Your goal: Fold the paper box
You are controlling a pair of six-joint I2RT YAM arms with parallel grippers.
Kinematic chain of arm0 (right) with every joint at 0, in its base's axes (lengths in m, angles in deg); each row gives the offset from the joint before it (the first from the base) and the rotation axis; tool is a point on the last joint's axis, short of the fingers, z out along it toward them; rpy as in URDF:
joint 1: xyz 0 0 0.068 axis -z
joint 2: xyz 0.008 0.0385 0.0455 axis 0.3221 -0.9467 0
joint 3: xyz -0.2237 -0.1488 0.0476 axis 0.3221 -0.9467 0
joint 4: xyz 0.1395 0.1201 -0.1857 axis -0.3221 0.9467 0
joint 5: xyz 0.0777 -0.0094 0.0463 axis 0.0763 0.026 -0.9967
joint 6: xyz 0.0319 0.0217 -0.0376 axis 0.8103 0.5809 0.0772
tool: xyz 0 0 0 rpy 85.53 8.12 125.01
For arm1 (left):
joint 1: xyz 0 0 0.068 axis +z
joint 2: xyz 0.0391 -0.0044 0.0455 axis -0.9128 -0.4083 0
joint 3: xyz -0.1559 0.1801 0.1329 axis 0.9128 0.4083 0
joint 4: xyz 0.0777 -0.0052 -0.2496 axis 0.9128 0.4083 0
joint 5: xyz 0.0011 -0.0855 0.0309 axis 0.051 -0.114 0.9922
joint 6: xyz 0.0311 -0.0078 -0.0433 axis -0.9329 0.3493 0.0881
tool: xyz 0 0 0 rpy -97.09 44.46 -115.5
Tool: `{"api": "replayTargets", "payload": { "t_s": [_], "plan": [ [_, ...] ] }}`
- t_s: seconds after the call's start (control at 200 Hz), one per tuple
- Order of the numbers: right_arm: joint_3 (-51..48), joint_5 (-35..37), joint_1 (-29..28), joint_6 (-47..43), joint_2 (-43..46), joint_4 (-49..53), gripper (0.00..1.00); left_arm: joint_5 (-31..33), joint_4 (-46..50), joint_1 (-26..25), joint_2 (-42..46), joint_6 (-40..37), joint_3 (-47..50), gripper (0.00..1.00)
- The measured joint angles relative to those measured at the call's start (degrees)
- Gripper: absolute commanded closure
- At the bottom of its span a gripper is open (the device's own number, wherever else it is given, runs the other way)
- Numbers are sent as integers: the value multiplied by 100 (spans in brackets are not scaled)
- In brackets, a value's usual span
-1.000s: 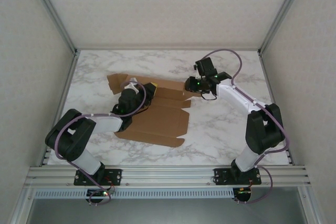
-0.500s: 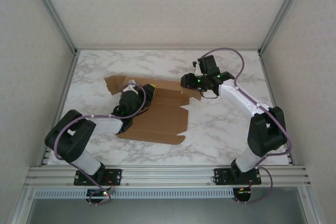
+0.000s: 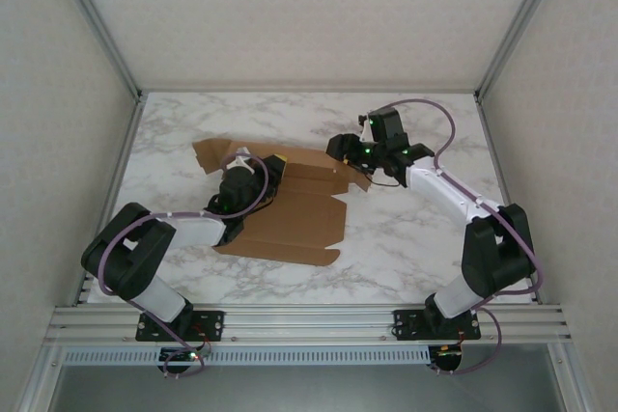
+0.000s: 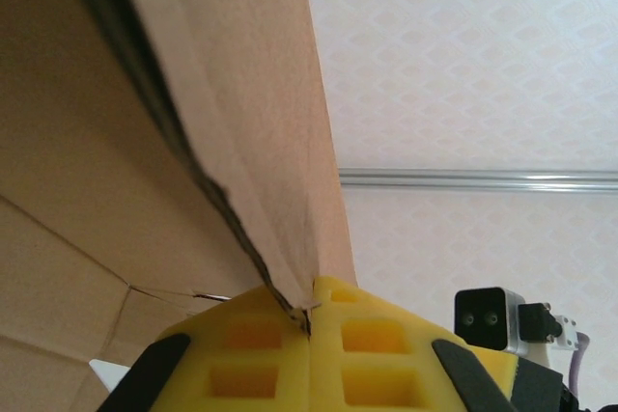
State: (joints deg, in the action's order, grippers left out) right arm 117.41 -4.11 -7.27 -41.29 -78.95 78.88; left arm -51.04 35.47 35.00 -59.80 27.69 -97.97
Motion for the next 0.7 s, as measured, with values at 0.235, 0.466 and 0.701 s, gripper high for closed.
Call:
{"api": "replayTargets", "payload": {
  "t_s": [0.235,0.466,0.701],
  "plan": [
    [-63,-245,-9,380,-105,-190,40,13,37,0,0,15,-2,100],
    [-450,-330,-35,876,-103,-737,39,24,44,-4,2,22,-11,100],
    [-817,-280,-197,1580,-111,-1550,42,22,44,-4,2,109,-11,100]
  ]
}}
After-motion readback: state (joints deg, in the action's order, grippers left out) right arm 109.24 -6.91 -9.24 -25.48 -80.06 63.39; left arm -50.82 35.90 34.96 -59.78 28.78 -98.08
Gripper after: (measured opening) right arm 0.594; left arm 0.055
